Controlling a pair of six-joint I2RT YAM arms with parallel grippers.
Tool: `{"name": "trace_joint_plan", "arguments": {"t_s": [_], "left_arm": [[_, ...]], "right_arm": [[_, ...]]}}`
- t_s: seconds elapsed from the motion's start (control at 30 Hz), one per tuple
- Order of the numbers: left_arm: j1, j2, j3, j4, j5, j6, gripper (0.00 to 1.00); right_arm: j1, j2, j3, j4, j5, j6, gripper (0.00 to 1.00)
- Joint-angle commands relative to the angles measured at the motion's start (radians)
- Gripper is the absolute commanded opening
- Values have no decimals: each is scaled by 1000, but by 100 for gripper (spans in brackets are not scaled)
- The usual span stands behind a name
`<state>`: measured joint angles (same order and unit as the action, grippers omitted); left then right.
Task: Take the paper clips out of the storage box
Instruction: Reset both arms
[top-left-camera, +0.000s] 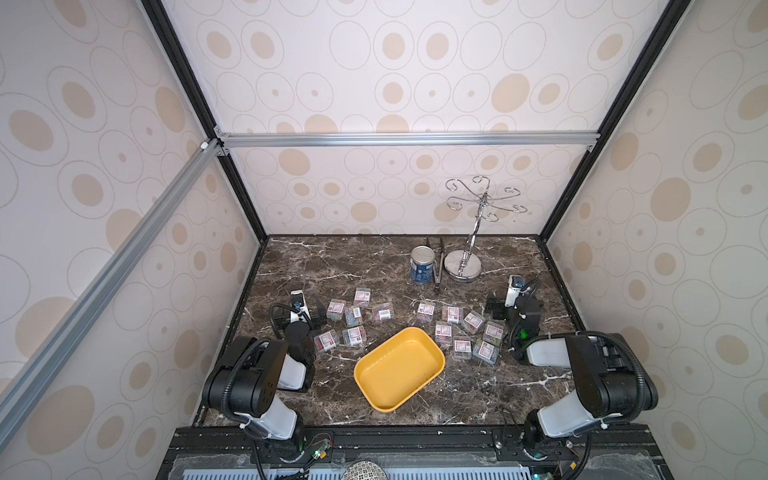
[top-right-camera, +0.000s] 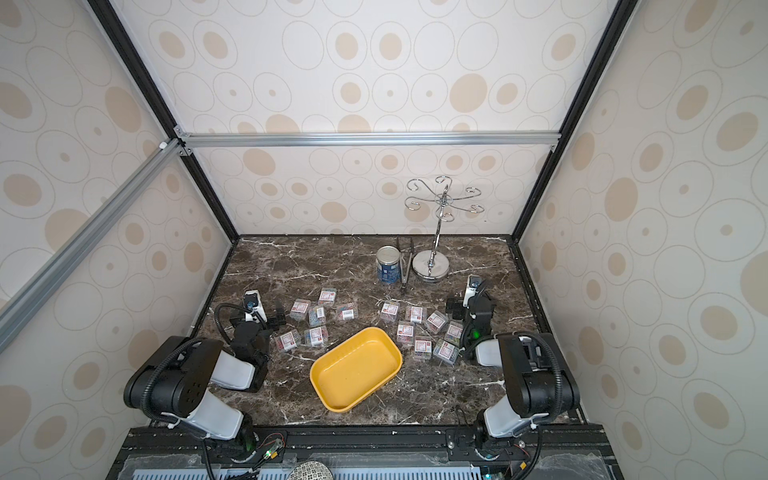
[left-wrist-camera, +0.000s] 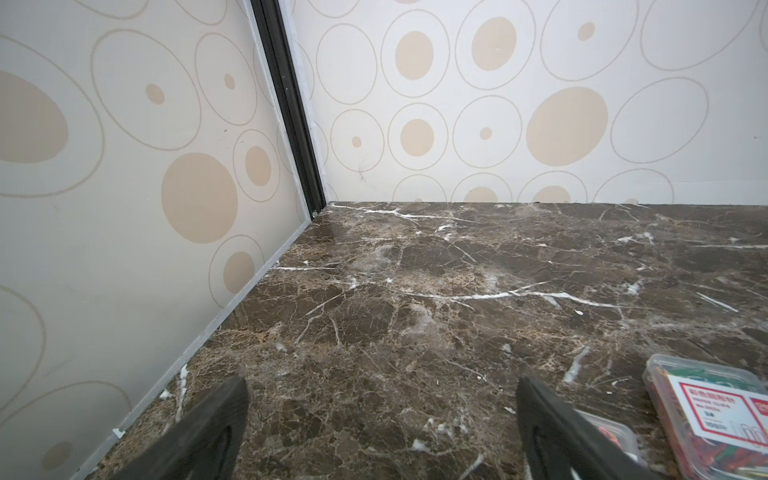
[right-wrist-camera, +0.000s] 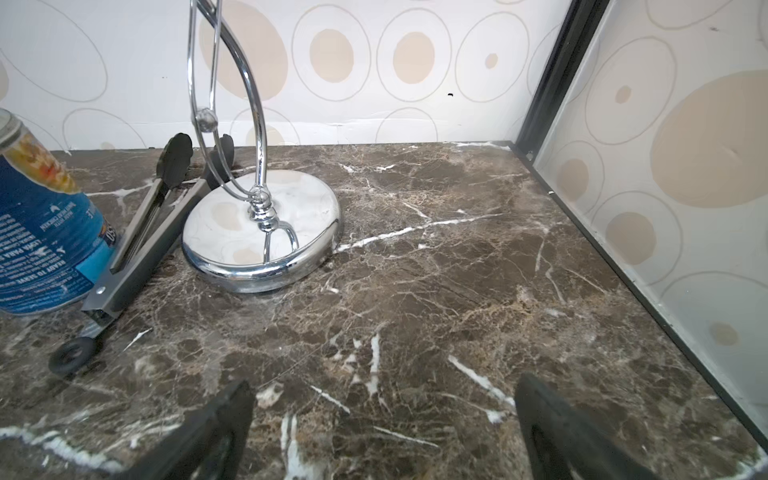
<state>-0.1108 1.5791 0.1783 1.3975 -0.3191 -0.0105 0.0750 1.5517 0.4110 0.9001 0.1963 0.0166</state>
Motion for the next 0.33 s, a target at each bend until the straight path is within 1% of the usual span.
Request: {"name": "trace_joint_plan", "arguments": {"t_s": [0.0, 0.07, 0.2, 0.3], "left_arm": [[8, -2, 21, 1, 2, 3, 100], [14, -1, 32, -17, 9, -3, 100], [55, -5, 53, -71, 82, -32, 100], [54, -8, 47, -62, 84, -31, 100]], "right_arm": [[2, -13, -4, -77, 43, -9, 100], [2, -9, -4, -70, 44, -9, 99], [2, -9, -5, -68, 45, -9, 100], [2, -10, -5, -67, 44, -10, 99]]}}
